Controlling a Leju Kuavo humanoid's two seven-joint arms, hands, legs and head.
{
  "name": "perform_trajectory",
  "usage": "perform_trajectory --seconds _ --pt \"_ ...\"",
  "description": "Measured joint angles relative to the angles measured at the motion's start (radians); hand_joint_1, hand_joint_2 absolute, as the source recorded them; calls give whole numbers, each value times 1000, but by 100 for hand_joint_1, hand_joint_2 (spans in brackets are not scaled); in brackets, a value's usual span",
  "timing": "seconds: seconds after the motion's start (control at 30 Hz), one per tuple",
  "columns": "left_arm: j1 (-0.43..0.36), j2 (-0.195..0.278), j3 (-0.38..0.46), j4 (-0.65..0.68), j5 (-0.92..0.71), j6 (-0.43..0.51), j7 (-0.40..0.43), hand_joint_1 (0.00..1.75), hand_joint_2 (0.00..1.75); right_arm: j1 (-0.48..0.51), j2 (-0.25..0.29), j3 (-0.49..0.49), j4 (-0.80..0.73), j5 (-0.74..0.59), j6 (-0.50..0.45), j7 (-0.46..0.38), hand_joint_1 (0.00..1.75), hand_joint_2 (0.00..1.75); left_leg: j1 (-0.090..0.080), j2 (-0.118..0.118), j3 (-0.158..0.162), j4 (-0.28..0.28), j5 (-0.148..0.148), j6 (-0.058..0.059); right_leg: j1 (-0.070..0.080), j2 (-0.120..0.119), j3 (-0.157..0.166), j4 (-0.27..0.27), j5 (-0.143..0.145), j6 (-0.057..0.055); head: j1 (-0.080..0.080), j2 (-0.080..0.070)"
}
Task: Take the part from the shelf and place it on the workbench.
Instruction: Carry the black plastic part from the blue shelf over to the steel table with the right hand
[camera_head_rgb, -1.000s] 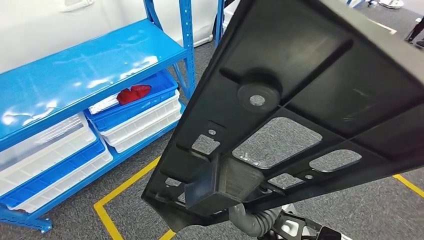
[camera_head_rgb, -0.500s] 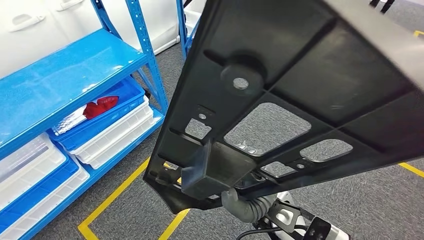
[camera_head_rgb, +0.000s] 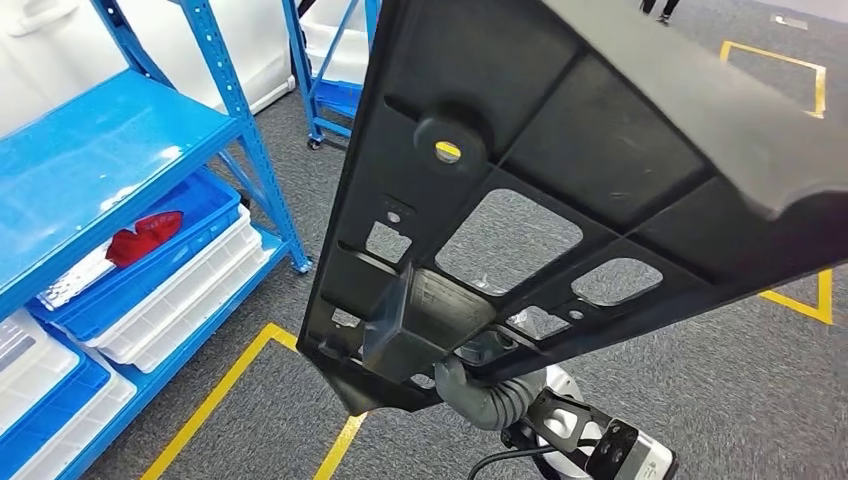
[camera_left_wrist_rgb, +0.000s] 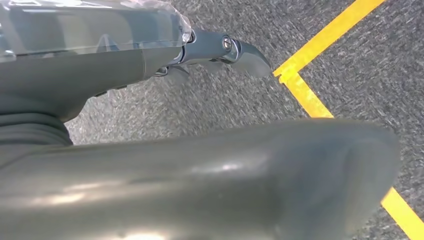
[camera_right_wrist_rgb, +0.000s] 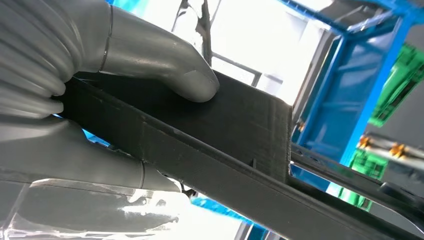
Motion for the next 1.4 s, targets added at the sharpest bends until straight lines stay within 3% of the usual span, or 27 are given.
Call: perform_trajectory --seconds 0.03,0.07,0.13,0.2,0.3,0.37,0.43,0.5,0.53,0.57,0.63,0.67,0.73,0.8,0.87,0.93,1.0,1.03,1.07,1.17,1.23,1.3,1.33,1.4 --pt "0 -1 1 0 1 5 0 0 0 3 -2 0 1 -5 1 0 175 175 -1 12 1 0 -2 -1 -1 -3 3 -7 15 0 0 0" --pt "0 -1 3 0 4 11 -2 0 0 6 -4 0 1 -11 2 0 175 175 -1 22 4 0 -4 -2 -1 -9 27 -54 45 -3 0 0" --pt "-1 -2 8 0 13 19 -9 0 0 6 -9 0 -1 -22 4 0 175 175 -4 40 12 1 -11 -9 7 -52 103 -197 103 -14 0 0" --pt "-1 -1 16 0 21 18 -18 0 0 5 -13 0 -3 -32 4 0 175 175 -9 58 18 1 -17 -18 18 -83 142 -277 120 -30 0 0" --pt "-4 2 23 0 20 7 -27 0 0 6 -22 0 -10 -42 -2 0 175 175 -10 81 26 1 -27 -33 18 -55 143 -289 119 -46 0 0" --pt "-6 5 24 0 18 6 -29 0 0 6 -26 0 -16 -50 -2 0 175 175 -7 45 12 46 -61 -42 11 -34 149 -298 124 -58 0 0" --pt "-3 8 26 0 16 6 -29 0 0 6 -28 0 -19 -57 0 0 175 175 -5 -6 -46 170 -124 -47 8 -11 151 -301 126 -66 0 0" --pt "1 11 27 0 16 6 -30 0 0 9 -28 0 -18 -59 4 0 175 175 -5 -20 -105 281 -157 -51 9 16 151 -300 126 -68 0 0" --pt "2 12 28 0 18 4 -31 0 0 9 -28 0 -19 -59 7 0 175 175 -4 -22 -113 286 -143 -51 9 30 153 -299 125 -67 0 0" --pt "2 13 29 0 20 2 -33 0 0 10 -28 0 -19 -59 11 0 175 175 -4 -25 -101 250 -110 -50 8 44 154 -297 125 -66 0 0" --pt "0 16 31 0 23 -2 -36 0 0 9 -28 0 -20 -59 15 0 175 175 0 -59 -46 113 -32 -47 9 69 155 -291 121 -60 0 0" --pt "0 18 32 0 22 -4 -37 0 0 8 -27 0 -21 -59 14 0 175 175 1 -79 -25 58 -11 -45 9 80 153 -286 119 -55 0 0" --pt "0 21 33 -1 15 -7 -40 0 0 6 -27 0 -22 -57 4 0 175 175 1 -99 -10 17 -6 -37 9 99 143 -280 121 -43 0 0" --pt "-2 25 33 -1 5 -13 -43 0 0 7 -27 0 -24 -53 -14 0 175 175 2 -81 -8 11 -1 -25 6 110 137 -280 123 -31 0 0" --pt "-5 32 31 -2 1 -23 -45 0 0 4 -27 0 -30 -49 -30 0 175 175 5 -60 -5 5 3 -12 8 73 119 -243 99 -20 0 0" --pt "-5 40 31 -2 0 -32 -47 0 0 0 -28 0 -34 -45 -42 0 175 175 2 -36 -4 2 4 -3 7 20 64 -130 40 -11 0 0" --pt "-4 47 31 -3 1 -35 -48 0 0 -1 -29 0 -35 -43 -50 0 175 175 0 -11 -4 2 2 -2 2 2 4 -12 -2 -6 0 0" --pt "-4 50 31 -3 2 -35 -47 0 0 -1 -29 0 -35 -42 -53 0 175 175 -1 2 -3 3 1 -2 0 -1 -4 3 2 -5 0 0" --pt "-6 52 31 -3 5 -36 -45 0 0 -2 -30 0 -35 -39 -57 0 175 175 -1 13 -2 3 -1 -3 -1 -5 9 -23 23 -5 0 0" --pt "-12 54 34 -3 23 -32 -38 0 0 -8 -30 1 -35 -21 -82 0 175 175 -4 39 7 3 -9 -13 6 -50 115 -221 103 -19 0 0" --pt "-14 53 40 -2 31 -30 -36 0 0 -14 -30 2 -35 -12 -104 0 175 175 -8 55 12 3 -14 -24 16 -67 144 -281 111 -32 0 0" --pt "-16 53 44 -2 27 -37 -35 0 0 -16 -33 4 -35 -4 -122 0 175 175 -9 70 16 1 -19 -35 17 -46 143 -285 113 -43 0 0" --pt "-17 53 45 -2 21 -43 -35 0 0 -16 -34 5 -36 1 -131 0 175 175 -7 62 17 7 -26 -40 14 -36 145 -289 115 -49 0 0" --pt "-19 53 45 -2 11 -53 -34 0 0 -18 -37 8 -36 10 -143 0 175 175 -3 21 -8 70 -68 -47 9 -19 150 -297 120 -60 0 0"
